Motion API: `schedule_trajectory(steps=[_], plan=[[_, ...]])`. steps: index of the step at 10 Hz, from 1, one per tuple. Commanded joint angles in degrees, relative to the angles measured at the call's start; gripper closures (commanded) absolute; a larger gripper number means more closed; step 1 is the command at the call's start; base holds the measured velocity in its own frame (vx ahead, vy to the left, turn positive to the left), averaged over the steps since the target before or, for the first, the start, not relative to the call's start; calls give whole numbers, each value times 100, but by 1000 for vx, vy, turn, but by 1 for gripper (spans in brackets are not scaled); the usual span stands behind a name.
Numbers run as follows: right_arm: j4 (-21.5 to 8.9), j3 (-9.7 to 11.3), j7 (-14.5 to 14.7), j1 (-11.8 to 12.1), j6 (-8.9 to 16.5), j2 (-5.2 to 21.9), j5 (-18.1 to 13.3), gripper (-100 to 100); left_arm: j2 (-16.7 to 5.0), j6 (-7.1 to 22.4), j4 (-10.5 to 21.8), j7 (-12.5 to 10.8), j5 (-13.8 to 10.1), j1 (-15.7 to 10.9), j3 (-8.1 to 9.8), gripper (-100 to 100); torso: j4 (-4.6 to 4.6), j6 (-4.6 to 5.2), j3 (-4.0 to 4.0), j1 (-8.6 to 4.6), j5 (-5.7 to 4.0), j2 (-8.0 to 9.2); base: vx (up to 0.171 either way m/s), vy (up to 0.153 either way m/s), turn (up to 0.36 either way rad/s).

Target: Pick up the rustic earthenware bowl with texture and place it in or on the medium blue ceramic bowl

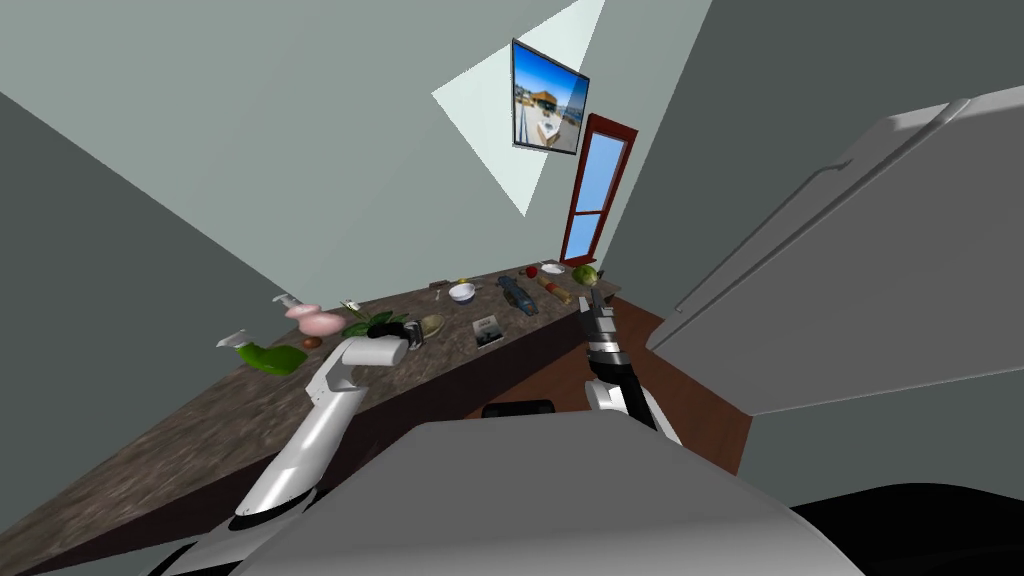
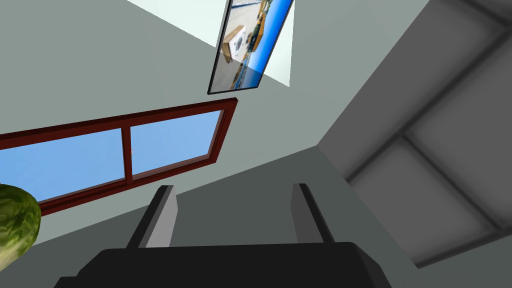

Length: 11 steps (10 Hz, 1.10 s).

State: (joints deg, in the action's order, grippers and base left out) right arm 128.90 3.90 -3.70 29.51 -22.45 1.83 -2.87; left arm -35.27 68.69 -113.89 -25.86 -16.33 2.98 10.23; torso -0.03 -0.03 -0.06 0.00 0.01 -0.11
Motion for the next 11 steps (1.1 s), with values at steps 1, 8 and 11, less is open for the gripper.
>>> schedule_trajectory(steps=[1, 8, 11], plan=[[0, 0, 0, 0, 0, 0, 0, 0, -77, 277, 178, -152, -168, -44, 66, -100, 0, 0, 0, 0, 0, 0, 30, -5, -109], [0, 0, 0, 0, 0, 0, 0, 0, -79, 524, 571, -341, -346, -57, 114, -100, 2, -3, 4, 0, 0, 7, 19, 1, -52], [0, 0, 0, 1, 0, 0, 0, 0, -25, 414, 711, -309, -293, -81, 87, -100, 0, -3, -1, 3, 1, -1, 21, 7, -10]])
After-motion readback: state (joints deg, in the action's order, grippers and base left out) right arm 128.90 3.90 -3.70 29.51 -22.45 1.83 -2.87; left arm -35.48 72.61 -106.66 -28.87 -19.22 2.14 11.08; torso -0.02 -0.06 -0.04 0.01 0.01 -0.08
